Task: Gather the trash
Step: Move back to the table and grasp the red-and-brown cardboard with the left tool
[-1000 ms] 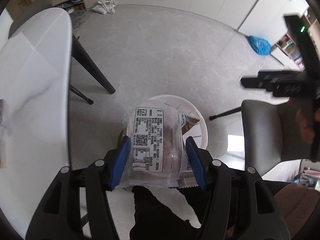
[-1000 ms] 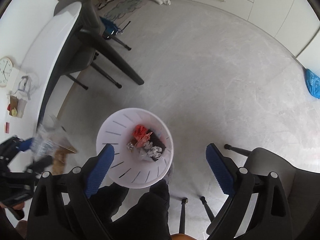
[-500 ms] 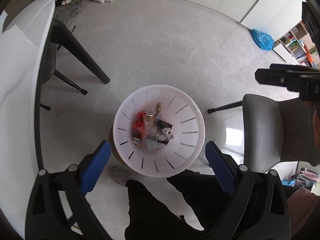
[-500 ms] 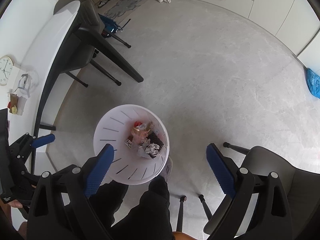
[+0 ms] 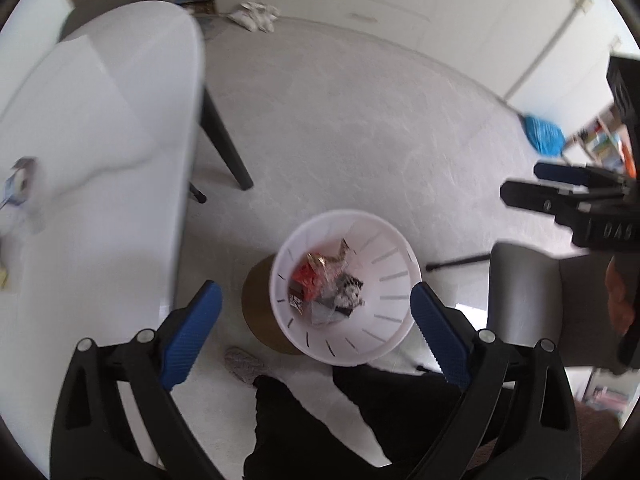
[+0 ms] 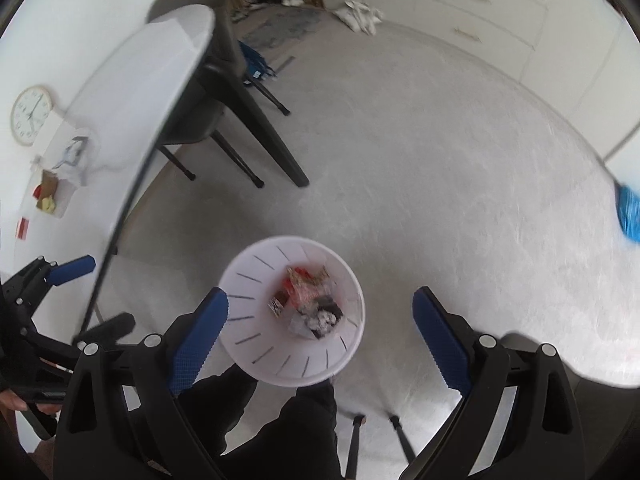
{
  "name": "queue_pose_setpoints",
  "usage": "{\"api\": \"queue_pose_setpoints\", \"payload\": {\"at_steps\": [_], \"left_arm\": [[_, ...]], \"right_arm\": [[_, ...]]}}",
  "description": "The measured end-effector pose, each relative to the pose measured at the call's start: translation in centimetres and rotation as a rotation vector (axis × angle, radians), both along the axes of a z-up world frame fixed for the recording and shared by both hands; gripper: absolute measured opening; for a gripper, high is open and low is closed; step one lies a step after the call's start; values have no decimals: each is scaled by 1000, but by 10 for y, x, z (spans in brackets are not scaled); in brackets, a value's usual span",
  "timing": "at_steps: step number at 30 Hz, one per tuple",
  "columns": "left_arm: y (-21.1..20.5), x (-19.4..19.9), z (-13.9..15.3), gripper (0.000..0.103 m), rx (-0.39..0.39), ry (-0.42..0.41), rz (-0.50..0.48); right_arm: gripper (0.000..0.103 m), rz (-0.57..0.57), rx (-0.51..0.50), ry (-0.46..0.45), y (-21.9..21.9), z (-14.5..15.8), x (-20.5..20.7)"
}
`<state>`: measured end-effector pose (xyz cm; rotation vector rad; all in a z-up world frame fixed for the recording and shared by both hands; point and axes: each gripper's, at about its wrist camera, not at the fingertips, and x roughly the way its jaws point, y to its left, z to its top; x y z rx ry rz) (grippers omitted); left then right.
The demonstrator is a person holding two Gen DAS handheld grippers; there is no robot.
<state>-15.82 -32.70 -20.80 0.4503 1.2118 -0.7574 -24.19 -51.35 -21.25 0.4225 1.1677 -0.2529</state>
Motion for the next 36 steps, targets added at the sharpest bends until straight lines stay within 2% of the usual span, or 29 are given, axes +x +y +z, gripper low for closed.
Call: {"api": "queue_pose_setpoints", "payload": {"at_steps": [3, 5, 8, 13, 16, 20, 24, 31, 36], "left_arm": [[37, 22, 36, 95, -49, -53, 127], [71, 40, 59, 95, -69, -116, 227], [121, 67, 79, 95, -75, -177, 364], [208, 116, 86, 95, -41, -246, 555], [250, 144, 81, 95, -14, -274, 608], [291, 190, 65, 95, 31, -275, 615], [314, 233, 40, 95, 57, -245, 581], [326, 296, -6, 95, 73, -153, 485], [321, 320, -30, 95, 108, -121, 406]], "right_arm": [[93, 79, -19, -75, 28, 30, 24], [97, 121, -26, -119, 46, 45, 39], [99, 195, -39, -184, 77, 67, 65], [99, 284, -42, -232, 134, 88, 114], [99, 317, -19, -251, 168, 94, 139], [99, 333, 22, -259, 211, 100, 171], [99, 328, 38, -245, 248, 96, 199], [99, 303, 30, -191, 295, 87, 236], [99, 274, 39, -158, 311, 81, 251]]}}
